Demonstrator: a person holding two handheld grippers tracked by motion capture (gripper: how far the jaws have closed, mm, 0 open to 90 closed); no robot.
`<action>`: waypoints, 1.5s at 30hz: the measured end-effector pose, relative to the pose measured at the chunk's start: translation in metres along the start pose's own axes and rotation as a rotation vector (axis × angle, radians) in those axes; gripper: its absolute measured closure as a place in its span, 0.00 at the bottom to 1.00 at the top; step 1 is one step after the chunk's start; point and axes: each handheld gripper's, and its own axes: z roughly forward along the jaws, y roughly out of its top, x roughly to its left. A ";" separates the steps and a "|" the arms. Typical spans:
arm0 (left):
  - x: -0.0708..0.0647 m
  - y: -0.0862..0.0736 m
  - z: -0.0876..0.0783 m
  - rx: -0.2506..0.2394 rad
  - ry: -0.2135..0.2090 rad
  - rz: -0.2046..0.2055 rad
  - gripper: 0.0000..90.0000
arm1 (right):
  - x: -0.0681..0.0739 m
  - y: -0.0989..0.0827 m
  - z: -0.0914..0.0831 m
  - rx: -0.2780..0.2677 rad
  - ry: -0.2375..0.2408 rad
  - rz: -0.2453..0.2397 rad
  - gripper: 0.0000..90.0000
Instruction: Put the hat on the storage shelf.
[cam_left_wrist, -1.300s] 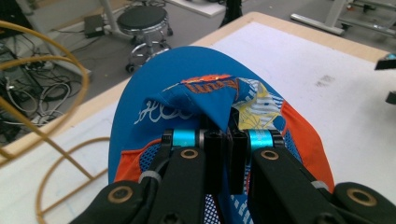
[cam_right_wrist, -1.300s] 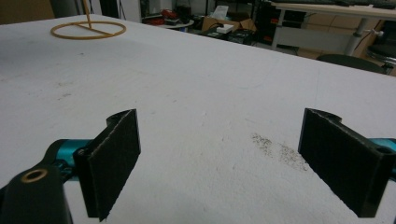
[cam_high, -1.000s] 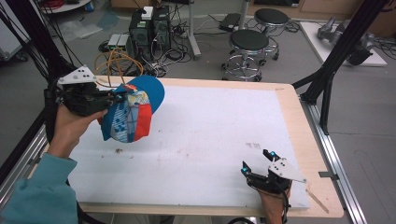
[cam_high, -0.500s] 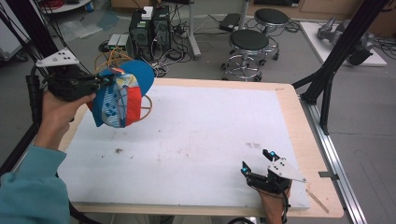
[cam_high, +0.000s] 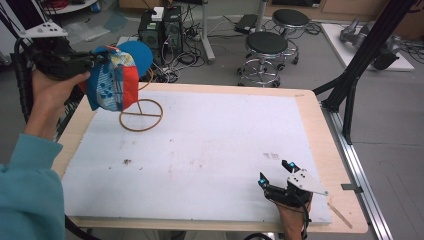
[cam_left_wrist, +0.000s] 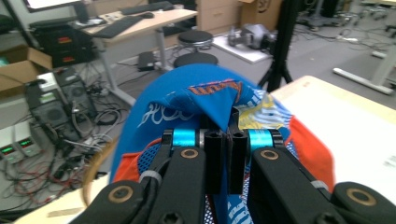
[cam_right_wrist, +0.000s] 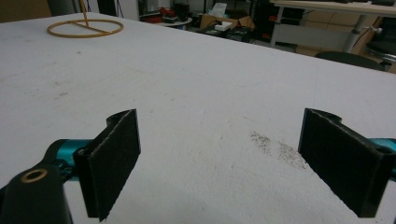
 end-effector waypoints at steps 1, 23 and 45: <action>0.003 0.002 0.001 0.004 0.009 0.002 0.99 | 0.000 0.000 0.000 0.000 0.000 0.000 0.13; 0.031 0.005 0.065 0.096 0.068 -0.045 0.99 | 0.001 0.000 0.000 -0.004 0.003 -0.002 0.13; 0.012 0.007 0.080 0.078 0.002 -0.044 0.99 | 0.001 0.000 0.000 0.000 -0.002 -0.006 0.13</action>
